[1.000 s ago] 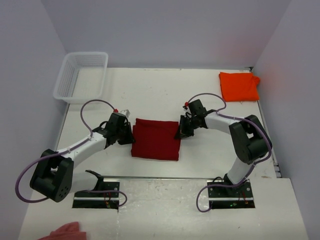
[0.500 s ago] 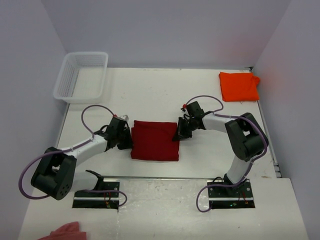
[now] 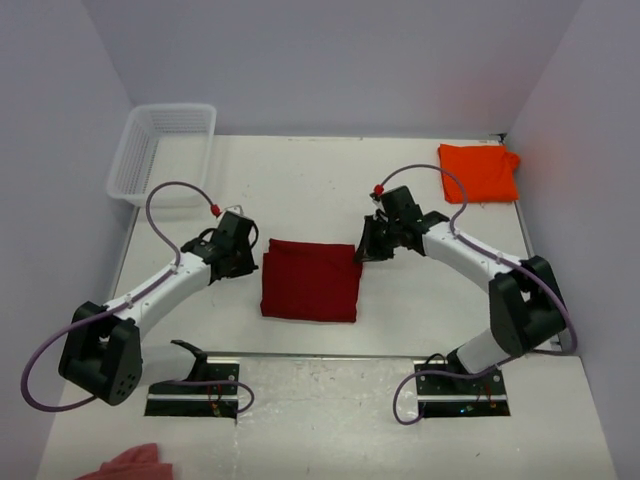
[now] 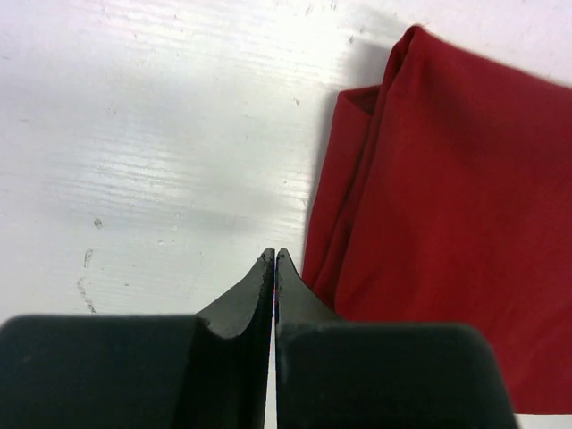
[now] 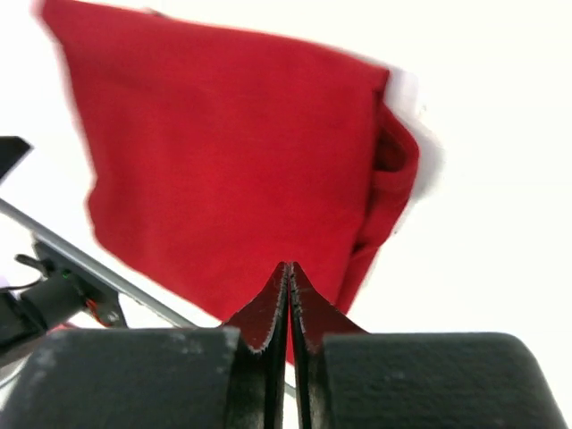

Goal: Fold and stack the t-shirts
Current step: Smooth out wrinkles on the folded tshirt, then put the neatly folded tshirt into the corner of the board with the right arm

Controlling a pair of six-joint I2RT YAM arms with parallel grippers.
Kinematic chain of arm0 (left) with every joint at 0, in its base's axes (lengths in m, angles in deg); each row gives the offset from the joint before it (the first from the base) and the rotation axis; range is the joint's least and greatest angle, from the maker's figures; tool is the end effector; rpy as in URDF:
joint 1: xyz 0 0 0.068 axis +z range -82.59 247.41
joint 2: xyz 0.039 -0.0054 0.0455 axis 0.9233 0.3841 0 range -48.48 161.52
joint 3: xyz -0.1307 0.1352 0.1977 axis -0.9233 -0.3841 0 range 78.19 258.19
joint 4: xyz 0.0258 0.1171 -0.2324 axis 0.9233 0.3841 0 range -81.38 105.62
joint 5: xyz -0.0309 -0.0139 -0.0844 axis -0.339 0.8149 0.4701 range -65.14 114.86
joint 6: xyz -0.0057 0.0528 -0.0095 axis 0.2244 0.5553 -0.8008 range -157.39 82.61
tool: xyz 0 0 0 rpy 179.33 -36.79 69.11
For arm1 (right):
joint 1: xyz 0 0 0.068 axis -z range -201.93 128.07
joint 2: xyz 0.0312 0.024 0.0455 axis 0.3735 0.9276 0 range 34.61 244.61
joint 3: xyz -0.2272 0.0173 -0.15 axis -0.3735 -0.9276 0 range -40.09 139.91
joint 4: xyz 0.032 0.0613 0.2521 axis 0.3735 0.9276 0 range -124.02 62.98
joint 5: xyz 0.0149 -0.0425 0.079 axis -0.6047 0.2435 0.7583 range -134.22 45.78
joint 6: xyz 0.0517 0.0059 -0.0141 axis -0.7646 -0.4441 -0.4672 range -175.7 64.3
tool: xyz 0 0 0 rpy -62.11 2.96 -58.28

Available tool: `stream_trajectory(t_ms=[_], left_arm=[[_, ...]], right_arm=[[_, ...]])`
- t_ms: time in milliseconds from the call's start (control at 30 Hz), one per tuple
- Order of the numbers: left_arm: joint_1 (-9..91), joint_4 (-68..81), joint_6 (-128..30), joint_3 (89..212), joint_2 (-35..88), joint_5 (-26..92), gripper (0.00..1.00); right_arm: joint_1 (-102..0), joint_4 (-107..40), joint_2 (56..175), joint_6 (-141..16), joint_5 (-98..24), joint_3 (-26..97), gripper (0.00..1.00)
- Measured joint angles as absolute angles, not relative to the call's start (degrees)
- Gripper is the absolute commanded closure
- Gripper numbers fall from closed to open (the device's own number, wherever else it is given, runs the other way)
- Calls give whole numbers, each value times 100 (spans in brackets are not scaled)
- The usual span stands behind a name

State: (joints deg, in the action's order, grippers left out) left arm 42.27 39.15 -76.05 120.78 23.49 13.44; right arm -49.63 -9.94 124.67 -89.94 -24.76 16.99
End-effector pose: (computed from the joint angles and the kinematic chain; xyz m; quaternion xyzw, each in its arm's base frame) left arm 0.2166 -0.0937 0.2024 -0.1387 0.9512 -0.0549 0.2701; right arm 0.2750 0.1578 0.2042 0.0061 0.9463 0.2829 0.1563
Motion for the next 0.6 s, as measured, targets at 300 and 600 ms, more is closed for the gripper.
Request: stream_trajectory(t_ms=[300, 600], left_arm=[[3820, 3971, -7572, 12412, 2312, 1639, 100], [3560, 3536, -7528, 12491, 2025, 2514, 100]], right_arm=[[-4970, -1071, 11235, -8869, -2620, 1201, 13], [-4970, -1541, 11274, -9048, -2413, 110, 20]])
